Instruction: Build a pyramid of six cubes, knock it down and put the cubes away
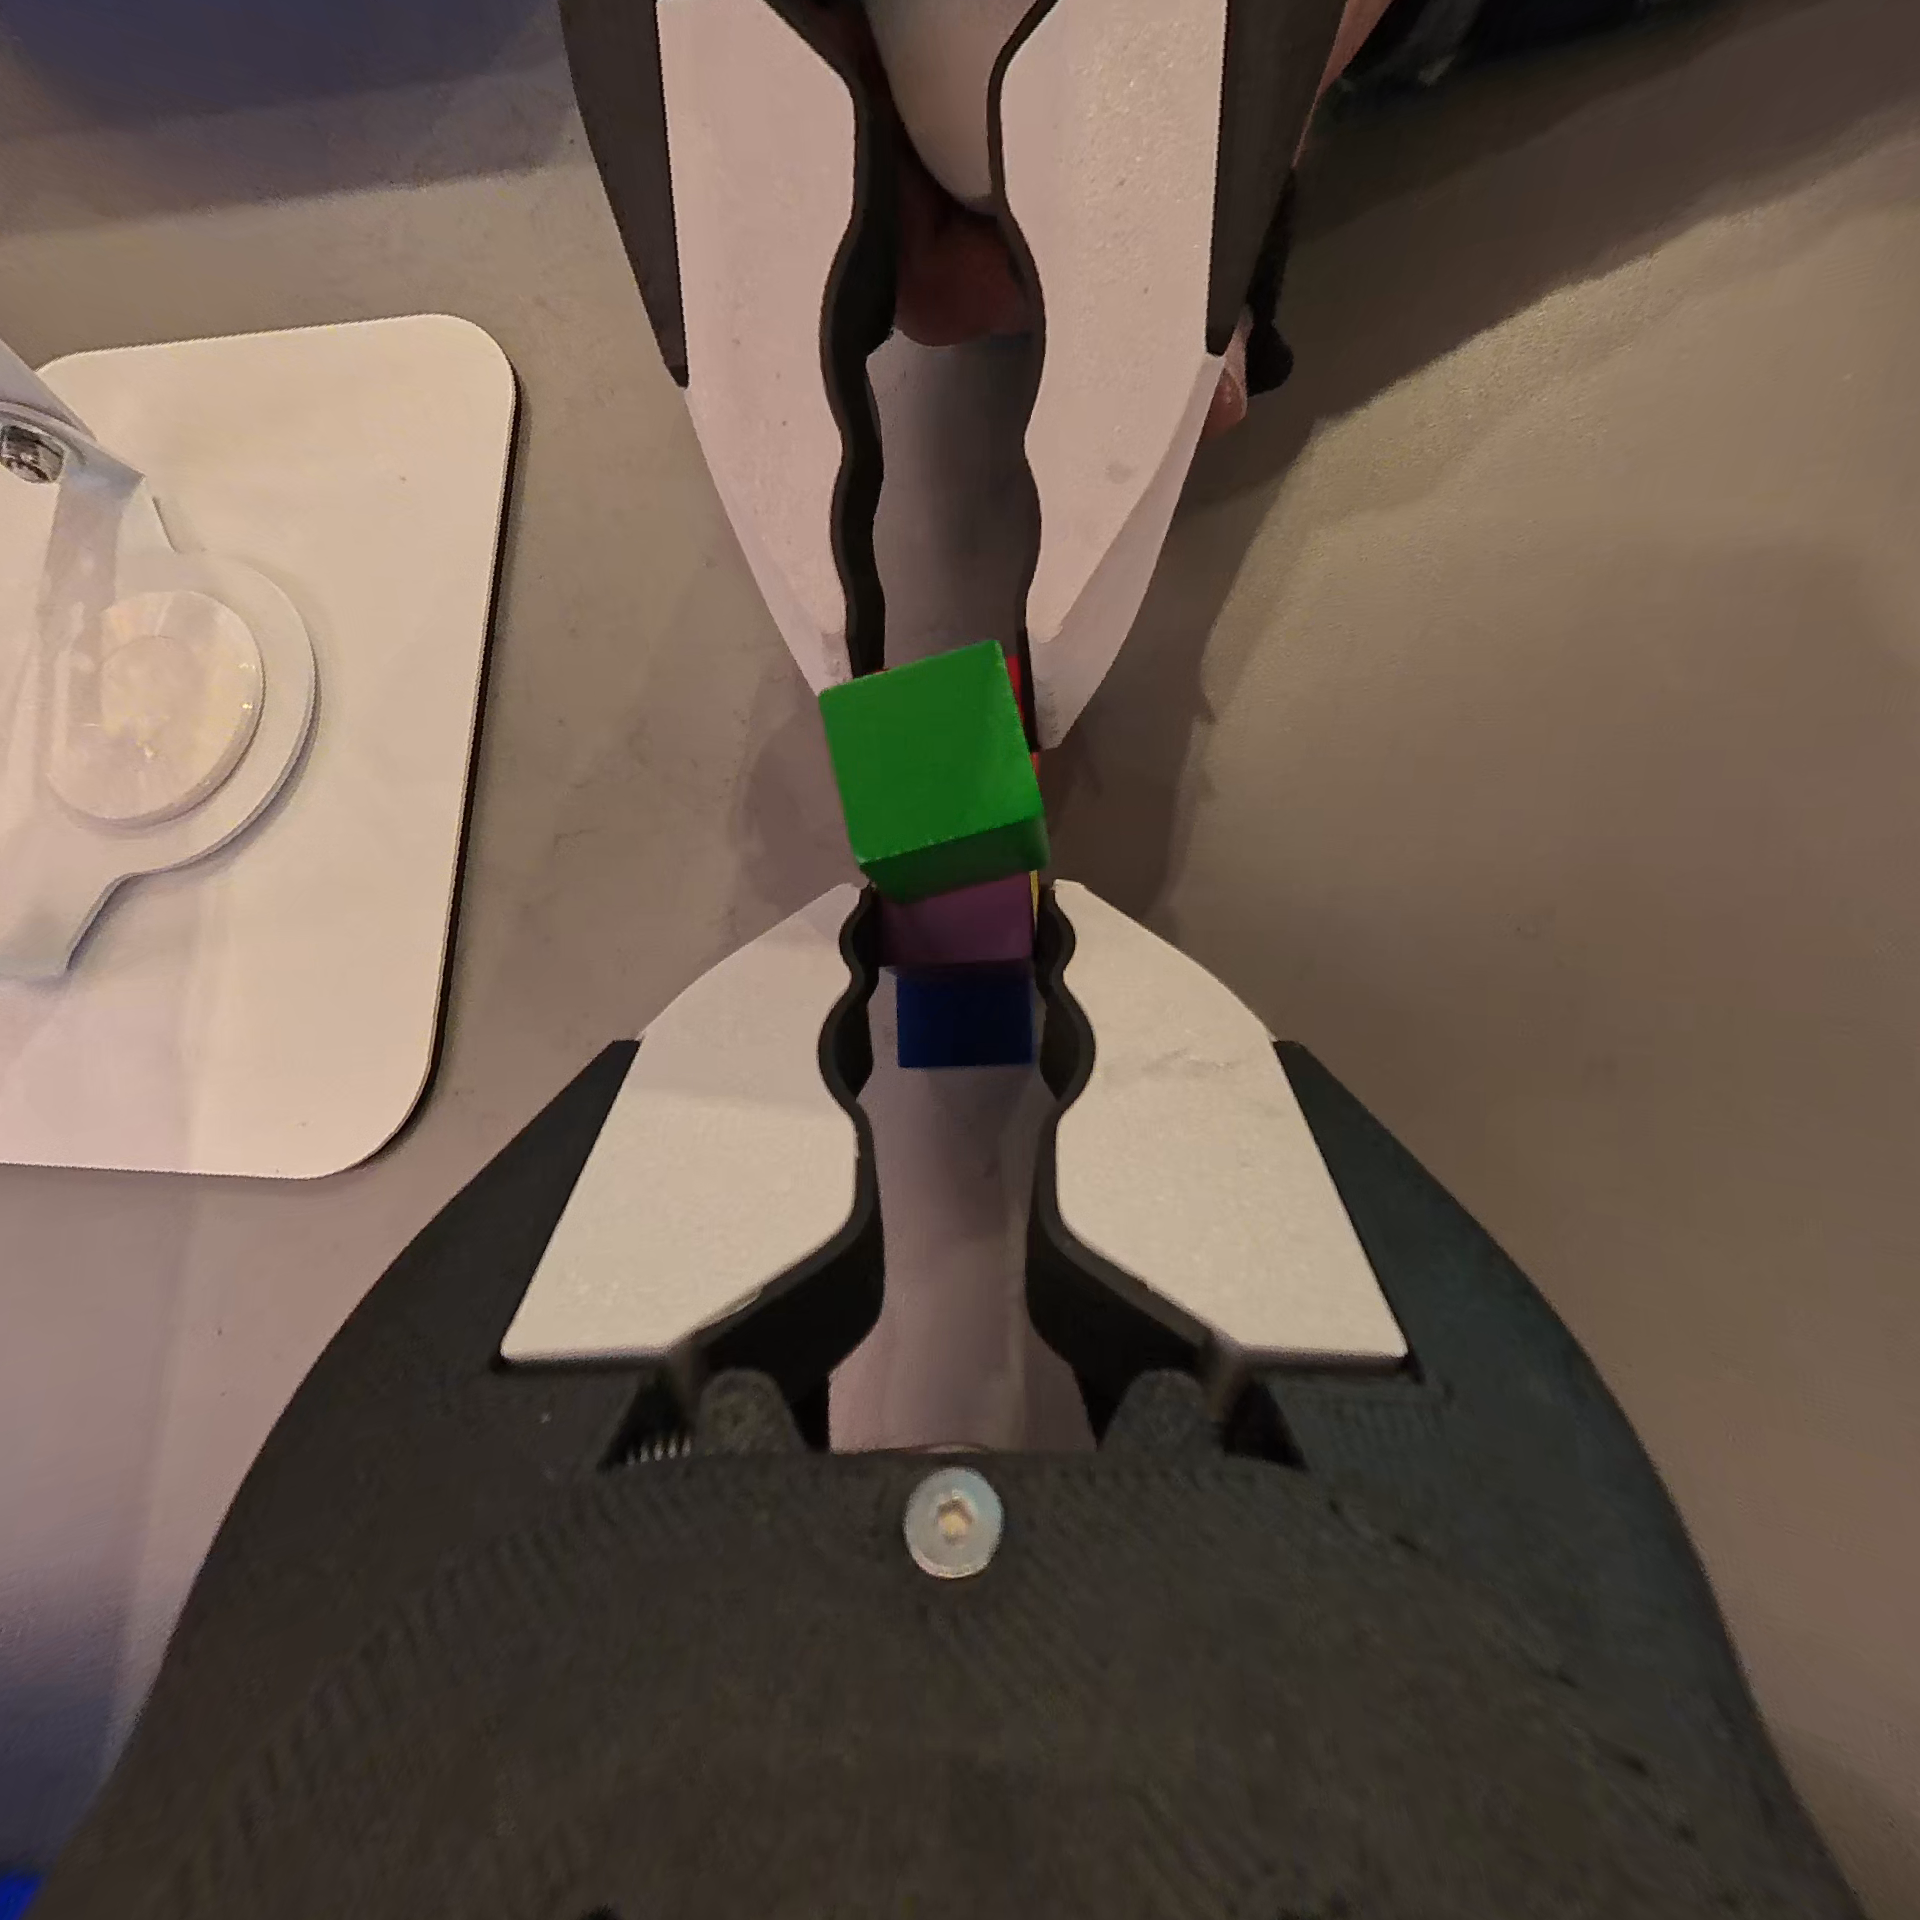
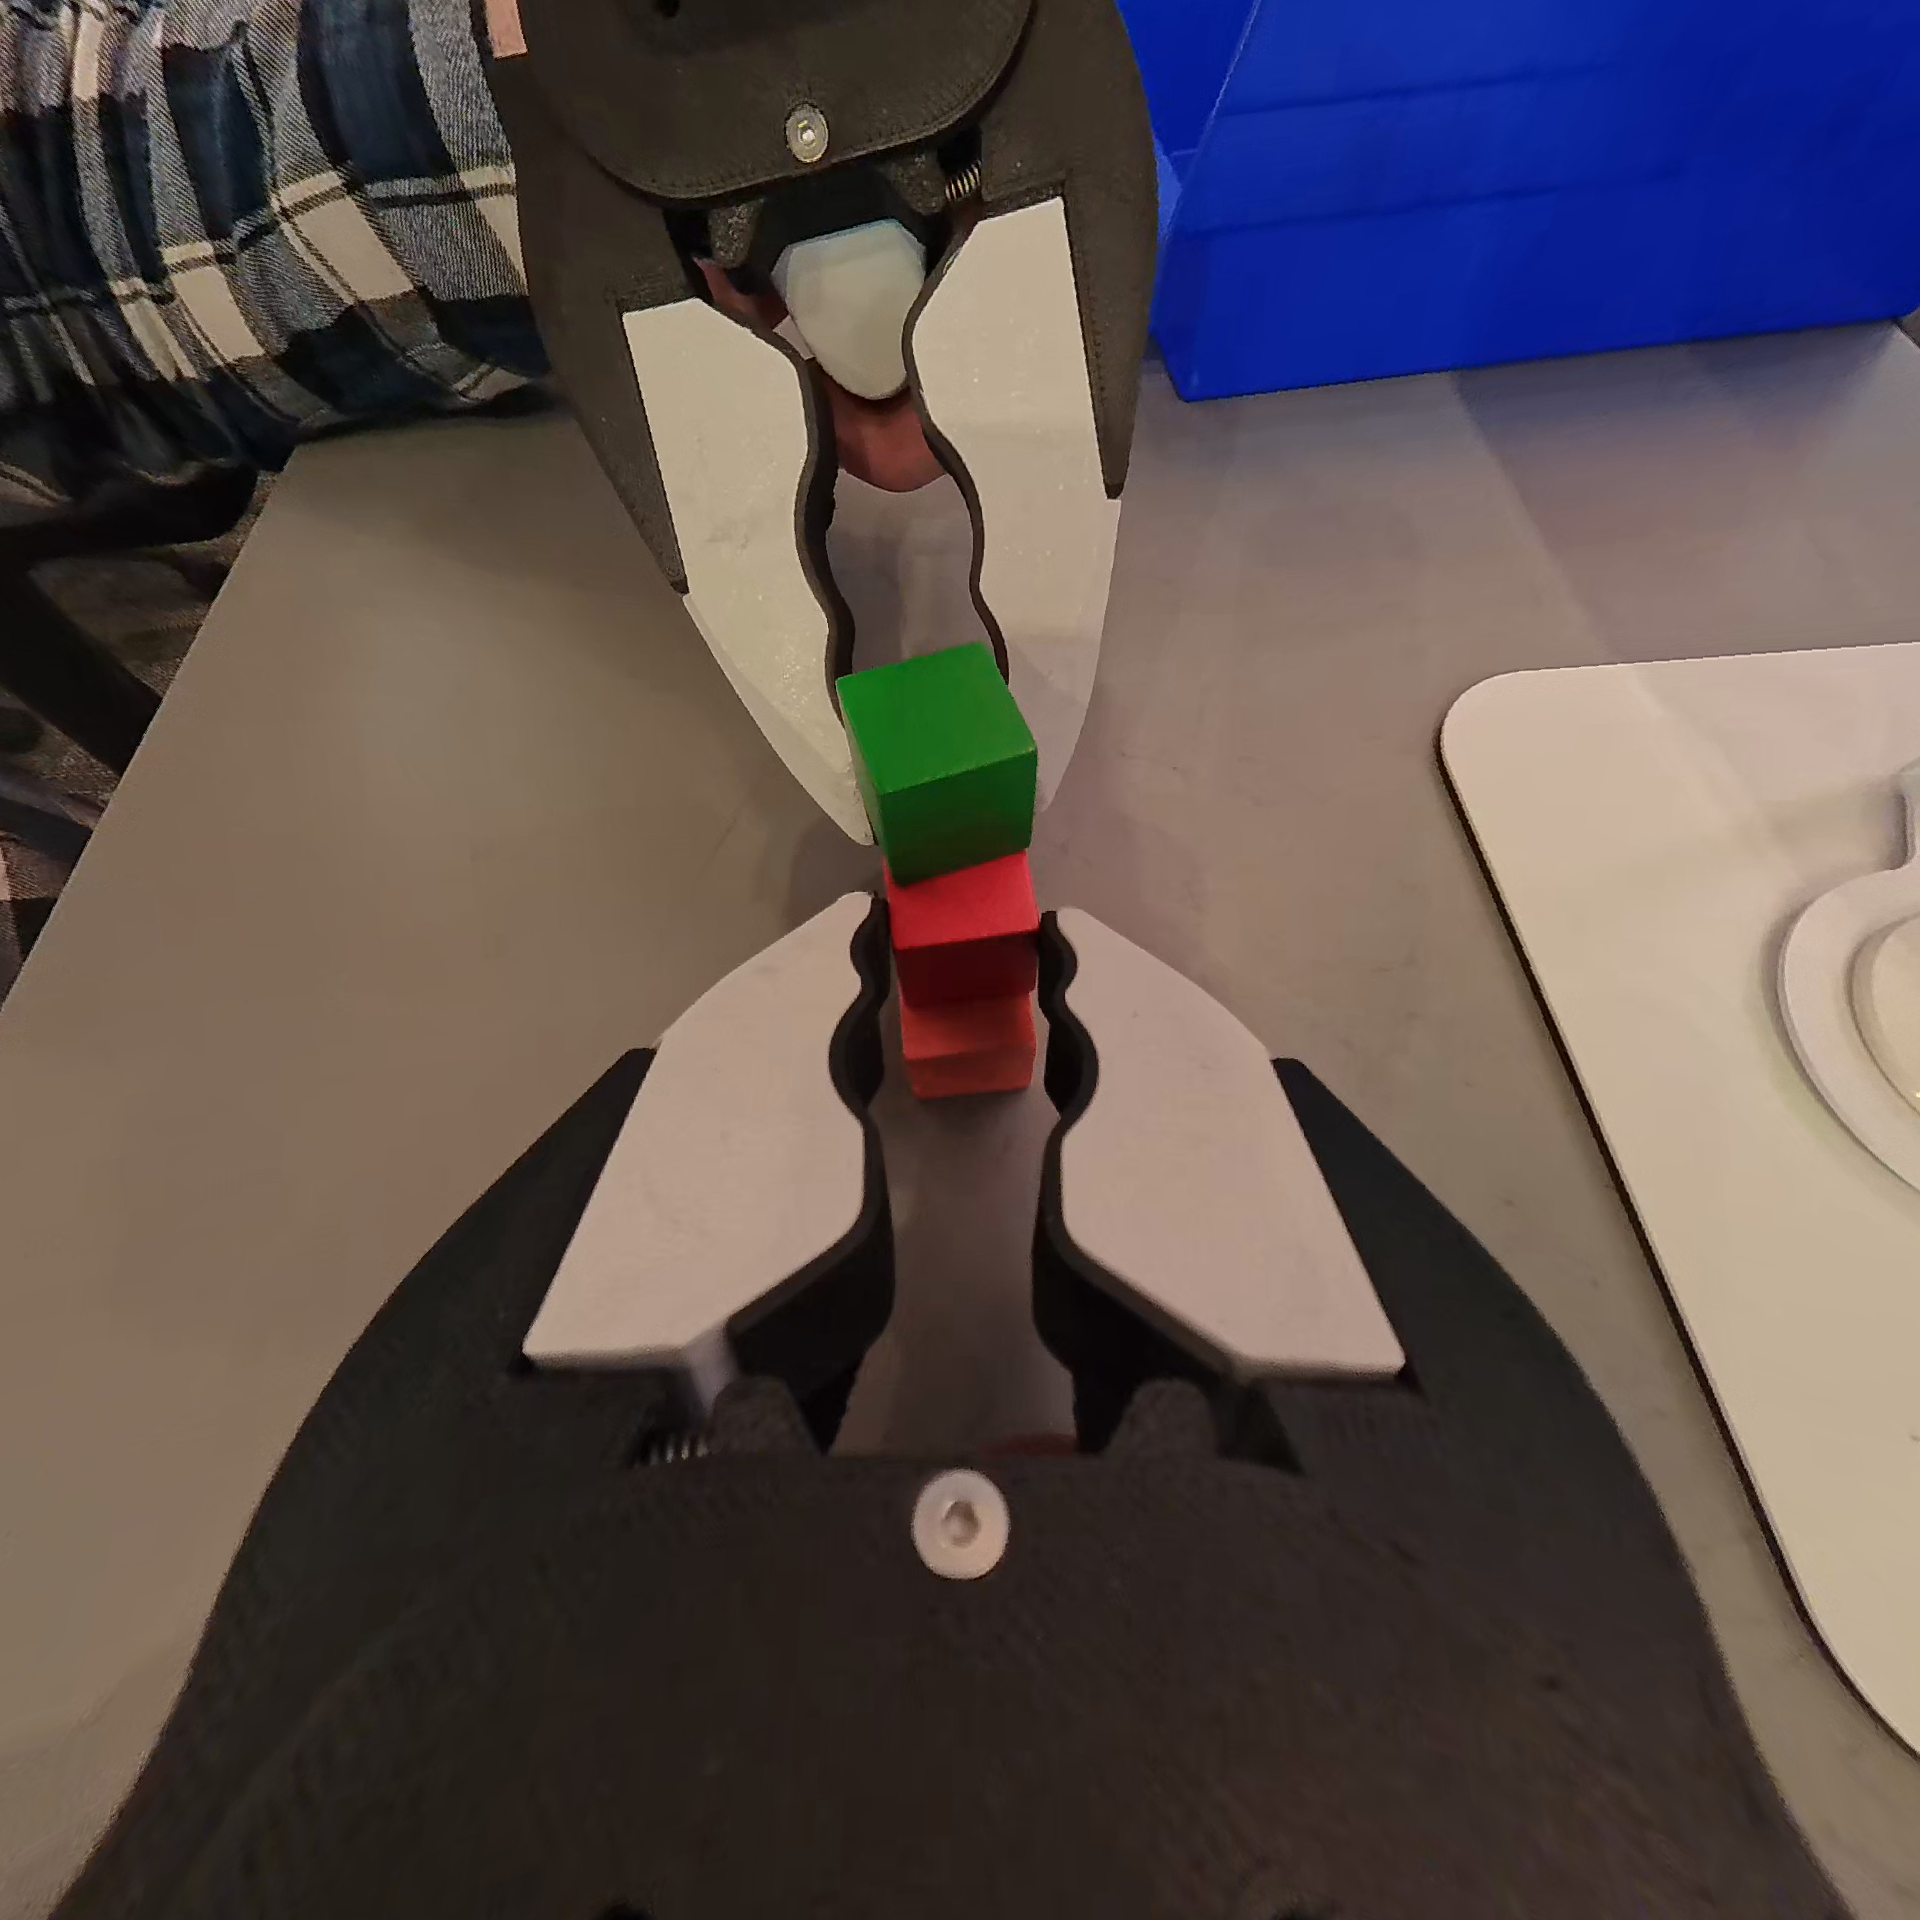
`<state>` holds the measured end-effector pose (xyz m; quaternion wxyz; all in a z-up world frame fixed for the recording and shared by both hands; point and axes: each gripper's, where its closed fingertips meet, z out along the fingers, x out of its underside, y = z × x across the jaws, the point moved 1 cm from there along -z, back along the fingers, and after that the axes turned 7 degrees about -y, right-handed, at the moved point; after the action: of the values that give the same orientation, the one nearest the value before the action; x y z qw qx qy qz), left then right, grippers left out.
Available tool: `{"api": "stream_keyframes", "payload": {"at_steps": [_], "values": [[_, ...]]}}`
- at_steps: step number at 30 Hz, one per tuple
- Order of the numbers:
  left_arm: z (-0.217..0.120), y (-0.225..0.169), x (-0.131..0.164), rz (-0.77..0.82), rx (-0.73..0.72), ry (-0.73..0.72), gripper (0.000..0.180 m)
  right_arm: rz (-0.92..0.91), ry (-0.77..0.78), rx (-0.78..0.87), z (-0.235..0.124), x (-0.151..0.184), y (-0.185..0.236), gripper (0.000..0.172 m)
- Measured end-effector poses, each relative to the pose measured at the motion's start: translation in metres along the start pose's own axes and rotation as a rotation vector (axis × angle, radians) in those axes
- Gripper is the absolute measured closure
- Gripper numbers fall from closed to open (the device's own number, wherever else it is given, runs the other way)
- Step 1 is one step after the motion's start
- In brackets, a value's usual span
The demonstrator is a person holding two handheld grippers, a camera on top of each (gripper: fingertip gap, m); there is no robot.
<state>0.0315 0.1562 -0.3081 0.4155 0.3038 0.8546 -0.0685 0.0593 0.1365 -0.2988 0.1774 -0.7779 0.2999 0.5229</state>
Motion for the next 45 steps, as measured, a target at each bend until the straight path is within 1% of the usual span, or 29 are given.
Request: {"api": "stream_keyframes", "payload": {"at_steps": [13,16,18,20,21,24,26,29,31,37,45], "values": [[0.001,-0.001,0.001,-0.002,0.007,0.003,0.152,0.002,-0.001,-0.001,0.001,0.0,0.0,0.144],[0.001,-0.002,0.003,-0.001,0.014,0.015,0.143,0.009,-0.008,0.001,0.0,-0.001,0.0,0.134],[-0.001,-0.002,0.002,-0.005,0.011,0.004,0.139,0.011,-0.022,0.001,-0.002,-0.003,0.0,0.13],[-0.007,0.0,-0.001,-0.015,-0.002,-0.011,0.129,0.01,-0.028,0.009,-0.006,-0.004,-0.001,0.125],[-0.01,0.001,-0.004,-0.013,-0.012,-0.028,0.129,0.011,-0.03,0.017,-0.008,-0.004,-0.002,0.126],[-0.019,0.001,-0.023,-0.005,-0.034,-0.106,0.131,0.027,-0.053,0.03,-0.015,-0.005,-0.006,0.126],[-0.018,-0.001,-0.029,0.015,-0.044,-0.106,0.134,0.031,-0.056,0.035,-0.017,-0.005,-0.008,0.127],[-0.011,-0.001,-0.028,0.042,-0.056,-0.072,0.135,0.025,-0.045,0.035,-0.017,-0.003,-0.007,0.128],[-0.007,-0.001,-0.024,0.032,-0.048,-0.057,0.136,0.022,-0.037,0.033,-0.015,-0.002,-0.006,0.128],[-0.008,0.001,-0.024,0.018,-0.038,-0.078,0.15,0.02,-0.032,0.026,-0.014,-0.001,-0.006,0.13],[-0.007,0.003,-0.024,0.026,-0.022,-0.074,0.151,0.022,-0.033,0.027,-0.016,0.0,-0.007,0.131]]}}
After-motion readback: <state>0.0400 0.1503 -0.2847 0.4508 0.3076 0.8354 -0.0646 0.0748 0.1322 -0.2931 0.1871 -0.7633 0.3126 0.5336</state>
